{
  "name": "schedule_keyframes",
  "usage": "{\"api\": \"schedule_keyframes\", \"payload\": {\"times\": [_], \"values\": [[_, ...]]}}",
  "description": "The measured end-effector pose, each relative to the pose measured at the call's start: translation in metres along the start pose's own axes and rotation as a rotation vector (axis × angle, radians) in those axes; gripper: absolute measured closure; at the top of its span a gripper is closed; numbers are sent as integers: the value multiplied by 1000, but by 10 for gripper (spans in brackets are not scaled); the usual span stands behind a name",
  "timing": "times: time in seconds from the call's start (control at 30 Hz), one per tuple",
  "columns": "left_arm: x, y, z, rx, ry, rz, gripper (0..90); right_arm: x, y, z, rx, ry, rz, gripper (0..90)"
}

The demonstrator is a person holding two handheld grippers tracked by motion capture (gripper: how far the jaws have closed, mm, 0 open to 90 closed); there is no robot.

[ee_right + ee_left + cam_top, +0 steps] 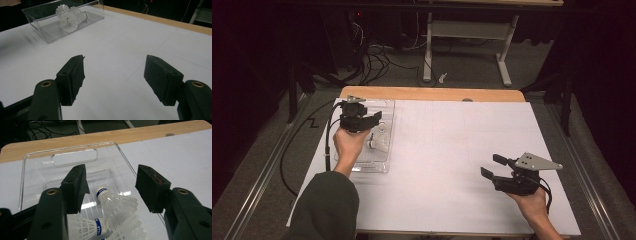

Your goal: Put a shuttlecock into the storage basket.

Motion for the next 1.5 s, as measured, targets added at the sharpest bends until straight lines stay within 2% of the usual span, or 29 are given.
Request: {"api": "schedule_keyframes", "payload": {"times": [0.23,0.47,0.83,1.2,1.5], "values": [[-7,0,4,8,-11,4,398,-2,-1,1,3,-6,7,328],[-15,-1,11,11,-46,31,396,-5,-2,2,1,-13,17,323],[-23,-6,15,15,-76,61,390,-10,-6,5,-6,-30,27,311],[-33,-9,28,63,-105,92,390,-14,-11,8,6,-40,34,309],[-38,-14,34,77,-119,109,391,-18,-13,10,12,-53,43,308]]}}
Point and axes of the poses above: each handheld gripper's, and its own axes: x roughly forward along the jaws, y roughly out of its top, z roughly to its right, the point moved 10 cm from there along x, roughly forward along the jaws, and after that the axes turned 3 degrees about -z, right-handed, at the moved point
